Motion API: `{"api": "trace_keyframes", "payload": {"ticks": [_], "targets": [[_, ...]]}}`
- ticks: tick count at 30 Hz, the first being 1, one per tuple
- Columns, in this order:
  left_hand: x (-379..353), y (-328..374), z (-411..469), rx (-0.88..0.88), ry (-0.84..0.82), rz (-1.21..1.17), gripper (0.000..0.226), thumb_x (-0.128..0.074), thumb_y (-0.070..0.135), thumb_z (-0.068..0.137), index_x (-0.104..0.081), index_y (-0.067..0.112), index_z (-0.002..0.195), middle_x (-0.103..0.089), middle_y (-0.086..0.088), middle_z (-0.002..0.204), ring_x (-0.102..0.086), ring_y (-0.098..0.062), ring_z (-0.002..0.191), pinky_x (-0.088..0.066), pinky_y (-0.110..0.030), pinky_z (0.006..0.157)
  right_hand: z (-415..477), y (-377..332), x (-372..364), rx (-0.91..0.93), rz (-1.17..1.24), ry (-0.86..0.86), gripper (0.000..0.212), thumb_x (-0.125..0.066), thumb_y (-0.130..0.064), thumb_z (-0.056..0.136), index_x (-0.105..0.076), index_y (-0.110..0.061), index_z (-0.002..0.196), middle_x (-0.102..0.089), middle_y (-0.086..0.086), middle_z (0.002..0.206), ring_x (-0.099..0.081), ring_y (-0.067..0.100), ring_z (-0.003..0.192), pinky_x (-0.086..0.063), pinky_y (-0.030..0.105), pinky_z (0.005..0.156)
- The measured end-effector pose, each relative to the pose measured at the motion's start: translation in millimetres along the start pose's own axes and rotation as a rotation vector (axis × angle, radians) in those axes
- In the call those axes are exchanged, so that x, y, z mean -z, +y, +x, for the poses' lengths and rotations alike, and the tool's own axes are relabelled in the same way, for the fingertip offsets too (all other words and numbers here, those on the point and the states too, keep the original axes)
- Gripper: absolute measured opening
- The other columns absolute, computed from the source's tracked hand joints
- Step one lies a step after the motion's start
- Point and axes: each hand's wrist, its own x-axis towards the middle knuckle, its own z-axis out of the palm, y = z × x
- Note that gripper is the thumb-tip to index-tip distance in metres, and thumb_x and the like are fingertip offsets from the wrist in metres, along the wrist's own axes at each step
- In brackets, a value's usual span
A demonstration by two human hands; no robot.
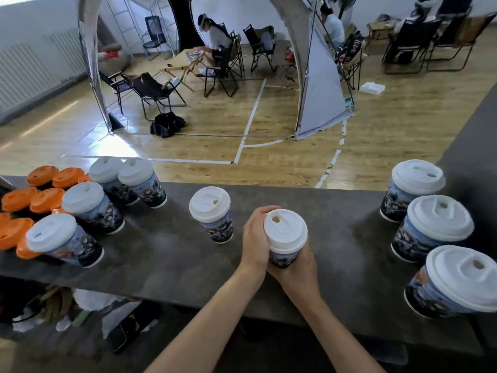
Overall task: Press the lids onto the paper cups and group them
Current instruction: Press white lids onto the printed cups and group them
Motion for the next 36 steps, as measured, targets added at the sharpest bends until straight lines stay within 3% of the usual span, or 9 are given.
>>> {"api": "trace_keyframes", "payload": {"ticks": [3, 6, 11, 14, 17, 20, 25, 32, 36], "targets": [[5, 15, 13, 0.183, -0.203, -0.003, 0.038, -0.045, 0.024, 0.099, -0.083, 0.024, 0.090, -0.080, -0.001, 0.100, -0.072, -0.011, 0.093, -0.055, -0.024, 0.081, 1, 3, -1, 0.008, -0.019, 0.021, 0.089, -0.092, -0.053, 0.058, -0.035, -0.063, 0.127, -0.060, -0.022, 0.128, -0.059, 0.006, 0.121, -0.051, 0.027, 0.095], [10, 14, 17, 0.105, -0.224, 0.023, 0.045, -0.037, 0.013, 0.103, -0.080, 0.018, 0.094, -0.080, 0.000, 0.101, -0.071, -0.007, 0.092, -0.053, -0.019, 0.079, 0, 3, -3, 0.020, -0.022, 0.026, 0.089, -0.090, -0.056, 0.058, -0.035, -0.064, 0.127, -0.058, -0.027, 0.127, -0.057, 0.000, 0.120, -0.044, 0.013, 0.090], [6, -10, -4, -0.100, 0.012, -0.021, 0.042, -0.037, 0.002, 0.103, -0.075, 0.017, 0.095, -0.077, 0.007, 0.092, -0.070, -0.006, 0.090, -0.052, -0.016, 0.075, 0, 2, -3, 0.027, -0.015, -0.005, 0.100, -0.093, -0.055, 0.056, -0.047, -0.032, 0.142, -0.061, -0.022, 0.135, -0.057, -0.002, 0.126, -0.050, 0.019, 0.097], [8, -1, 8, -0.008, -0.124, -0.027, 0.039, -0.042, 0.004, 0.101, -0.076, 0.019, 0.091, -0.078, 0.006, 0.092, -0.070, -0.006, 0.089, -0.052, -0.018, 0.077, 0, -1, -2, 0.033, 0.028, -0.010, 0.099, -0.095, -0.043, 0.061, -0.048, -0.027, 0.146, -0.062, -0.017, 0.139, -0.057, 0.003, 0.131, -0.050, 0.028, 0.107], [16, 15, 24, 0.064, -0.380, 0.023, 0.038, -0.043, 0.009, 0.102, -0.079, 0.020, 0.093, -0.079, 0.003, 0.097, -0.070, -0.005, 0.089, -0.052, -0.016, 0.076, -2, -8, -2, 0.040, 0.022, -0.001, 0.087, -0.095, -0.035, 0.066, -0.053, -0.040, 0.142, -0.065, -0.020, 0.135, -0.060, 0.003, 0.129, -0.051, 0.023, 0.105], [22, 9, 26, -0.013, -0.338, 0.025, 0.037, -0.039, 0.003, 0.104, -0.076, 0.009, 0.101, -0.076, 0.005, 0.096, -0.068, -0.001, 0.087, -0.050, -0.014, 0.076, -4, -15, -2, 0.035, -0.015, 0.020, 0.080, -0.094, -0.035, 0.066, -0.055, -0.060, 0.131, -0.066, -0.029, 0.129, -0.062, -0.005, 0.121, -0.048, 0.008, 0.095], [20, -8, -5, -0.076, -0.143, -0.073, 0.033, -0.036, 0.026, 0.102, -0.069, 0.023, 0.099, -0.072, 0.015, 0.090, -0.066, -0.003, 0.089, -0.049, -0.014, 0.076, -6, -18, -5, 0.050, -0.058, 0.043, 0.074, -0.092, -0.032, 0.072, -0.058, -0.046, 0.135, -0.067, -0.021, 0.132, -0.062, 0.001, 0.126, -0.050, 0.015, 0.099], [24, 14, 44, 0.105, -0.544, -0.047, 0.039, -0.044, 0.007, 0.103, -0.076, 0.020, 0.087, -0.074, 0.001, 0.092, -0.068, -0.004, 0.082, -0.051, -0.017, 0.069, -2, -14, -9, -0.011, -0.129, 0.037, 0.070, -0.092, -0.028, 0.070, -0.062, -0.058, 0.125, -0.069, -0.026, 0.126, -0.065, -0.002, 0.119, -0.047, 0.009, 0.095], [30, 4, 36, 0.006, -0.470, -0.087, 0.038, -0.037, 0.004, 0.107, -0.073, 0.010, 0.097, -0.074, 0.004, 0.093, -0.067, -0.002, 0.084, -0.050, -0.014, 0.074, -1, -15, -8, 0.001, -0.122, 0.027, 0.075, -0.093, -0.027, 0.067, -0.060, -0.055, 0.128, -0.069, -0.022, 0.129, -0.063, 0.002, 0.124, -0.047, 0.012, 0.101]]}}
